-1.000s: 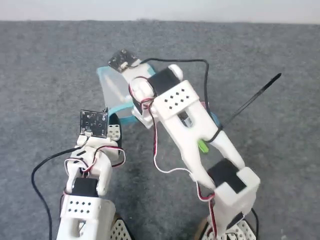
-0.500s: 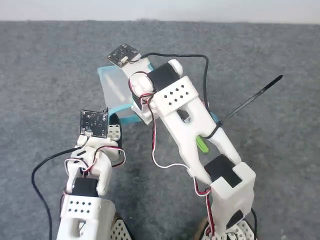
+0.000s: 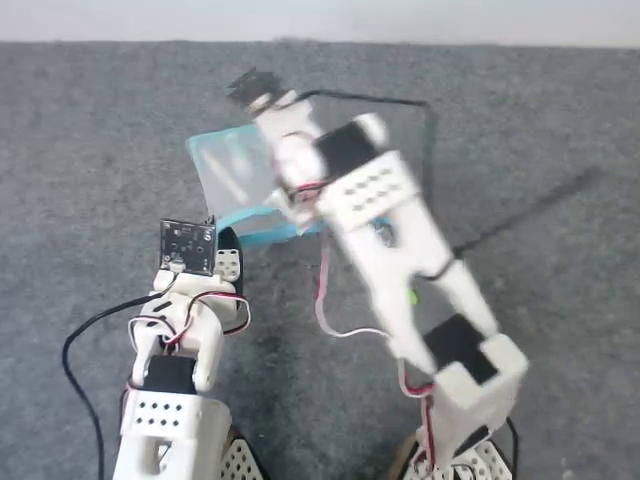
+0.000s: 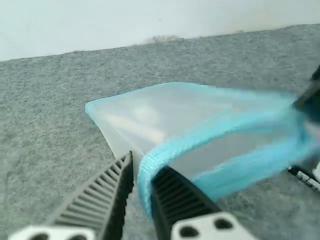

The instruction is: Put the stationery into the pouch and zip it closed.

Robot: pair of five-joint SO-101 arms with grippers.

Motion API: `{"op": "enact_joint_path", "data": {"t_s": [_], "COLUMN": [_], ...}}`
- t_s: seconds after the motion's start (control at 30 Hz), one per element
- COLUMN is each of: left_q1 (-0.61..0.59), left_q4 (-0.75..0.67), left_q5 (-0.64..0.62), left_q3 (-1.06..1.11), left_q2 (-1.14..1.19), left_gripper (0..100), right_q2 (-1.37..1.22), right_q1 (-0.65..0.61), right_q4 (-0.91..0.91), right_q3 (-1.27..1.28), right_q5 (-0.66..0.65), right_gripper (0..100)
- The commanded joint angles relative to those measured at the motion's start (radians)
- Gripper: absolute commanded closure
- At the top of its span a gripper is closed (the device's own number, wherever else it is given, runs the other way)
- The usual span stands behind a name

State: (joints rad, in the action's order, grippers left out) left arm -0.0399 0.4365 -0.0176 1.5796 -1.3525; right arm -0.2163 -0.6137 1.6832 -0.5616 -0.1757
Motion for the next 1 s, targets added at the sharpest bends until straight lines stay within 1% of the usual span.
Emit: {"op": "enact_joint_path", "data": {"t_s": [0.0, 0.1, 0.17, 0.3, 0.47, 0.57, 0.67, 0.73, 0.8, 0.97], "left_q1": [0.009, 0.009, 0.009, 0.009, 0.005, 0.003, 0.003, 0.008, 0.008, 0.008], "left_q4": [-0.026, -0.028, -0.028, -0.026, -0.026, -0.026, -0.026, -0.026, -0.026, -0.028], "left_q5": [0.006, 0.006, 0.006, 0.006, 0.006, 0.006, 0.006, 0.006, 0.006, 0.006], "left_q3": [-0.013, -0.013, -0.013, -0.013, -0.013, -0.013, -0.013, -0.013, -0.013, -0.013], "left_q2": [0.012, 0.012, 0.012, 0.012, 0.015, 0.015, 0.015, 0.015, 0.015, 0.012], "left_gripper": [99, 99, 99, 99, 99, 99, 99, 99, 99, 99], "right_q2": [0.160, 0.199, 0.200, 0.183, 0.093, 0.005, -0.071, -0.108, -0.117, -0.096], "right_q1": [0.133, 0.225, 0.280, 0.366, 0.355, 0.325, 0.314, 0.314, 0.312, 0.309], "right_q4": [0.104, 0.101, 0.065, -0.130, -0.430, -0.595, -0.696, -0.723, -0.702, -0.529], "right_q3": [-0.038, 0.058, 0.141, 0.321, 0.470, 0.516, 0.522, 0.522, 0.525, 0.529], "right_q5": [-0.046, -0.092, -0.126, -0.210, -0.282, -0.285, -0.278, -0.278, -0.278, -0.285], "right_gripper": [83.2, 83.2, 83.2, 83.2, 83.2, 83.2, 83.2, 83.2, 83.2, 83.3]}}
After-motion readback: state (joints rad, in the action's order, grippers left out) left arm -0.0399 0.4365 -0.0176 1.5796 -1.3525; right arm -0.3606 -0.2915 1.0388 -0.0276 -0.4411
